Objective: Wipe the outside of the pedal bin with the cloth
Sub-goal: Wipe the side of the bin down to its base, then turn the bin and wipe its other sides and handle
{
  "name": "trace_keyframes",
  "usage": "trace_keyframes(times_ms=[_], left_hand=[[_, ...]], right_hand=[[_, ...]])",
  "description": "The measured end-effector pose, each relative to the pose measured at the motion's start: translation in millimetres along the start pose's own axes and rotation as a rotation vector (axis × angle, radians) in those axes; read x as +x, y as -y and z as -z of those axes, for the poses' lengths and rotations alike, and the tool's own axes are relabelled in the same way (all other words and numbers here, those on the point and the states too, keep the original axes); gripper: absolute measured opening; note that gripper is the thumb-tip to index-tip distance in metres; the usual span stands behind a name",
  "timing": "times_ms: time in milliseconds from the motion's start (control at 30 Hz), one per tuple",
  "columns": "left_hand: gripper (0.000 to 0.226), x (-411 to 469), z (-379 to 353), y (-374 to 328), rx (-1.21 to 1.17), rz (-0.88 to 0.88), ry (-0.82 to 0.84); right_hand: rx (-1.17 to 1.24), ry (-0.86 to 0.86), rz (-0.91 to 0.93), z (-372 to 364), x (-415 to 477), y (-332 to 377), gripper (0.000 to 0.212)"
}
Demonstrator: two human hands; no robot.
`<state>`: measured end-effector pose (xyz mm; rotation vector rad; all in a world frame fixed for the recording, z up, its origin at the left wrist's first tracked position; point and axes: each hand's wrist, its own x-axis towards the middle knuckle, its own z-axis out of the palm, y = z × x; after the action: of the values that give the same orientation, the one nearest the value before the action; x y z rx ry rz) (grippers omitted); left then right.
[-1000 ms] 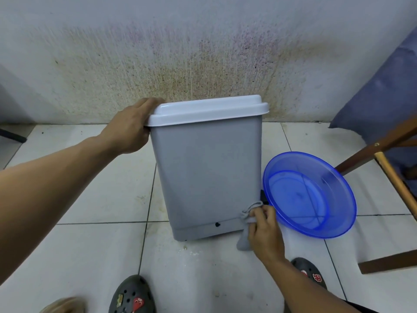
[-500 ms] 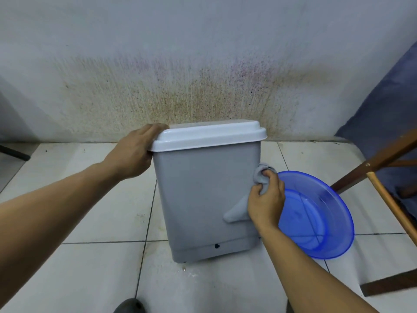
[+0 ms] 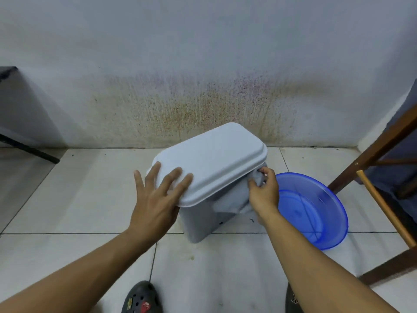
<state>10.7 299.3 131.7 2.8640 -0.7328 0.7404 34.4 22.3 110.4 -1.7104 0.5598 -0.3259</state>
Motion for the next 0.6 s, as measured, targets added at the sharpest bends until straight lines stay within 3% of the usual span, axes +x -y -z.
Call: trace_keyframes(times_ms=[100,233,400,433,500,567,600], left_hand=[[0.066,0,9,-31,0.000,-0.032,0.035],[0.068,6,30,-68,-0.024,-0.156,0.105],[0.064,12,37,-43,-0.265,-0.350,0.095],[0.061,12,32,-30,-0.341,-0.328,0.080],[0.066,12,24,-8,-0.448,-0.105,0.025],[0.082,16,19,7,-0.392,0.083,0.077],[0.091,18,16,11,-0.313,0.072,0.139]], right_hand=[[0.071,0.101,-0.043,1,-10,10,0.030],[0.109,0.120,-0.094,14,-15,15,0.025],[0.140,0.155,-0.157,39,-17,18,0.026],[0.134,0.172,-0.163,43,-18,19,0.027],[0.127,0.186,-0.178,50,-20,21,0.032],[0.141,0.199,-0.209,53,-23,24,0.033],[0.155,0.208,-0.220,54,-24,27,0.033]])
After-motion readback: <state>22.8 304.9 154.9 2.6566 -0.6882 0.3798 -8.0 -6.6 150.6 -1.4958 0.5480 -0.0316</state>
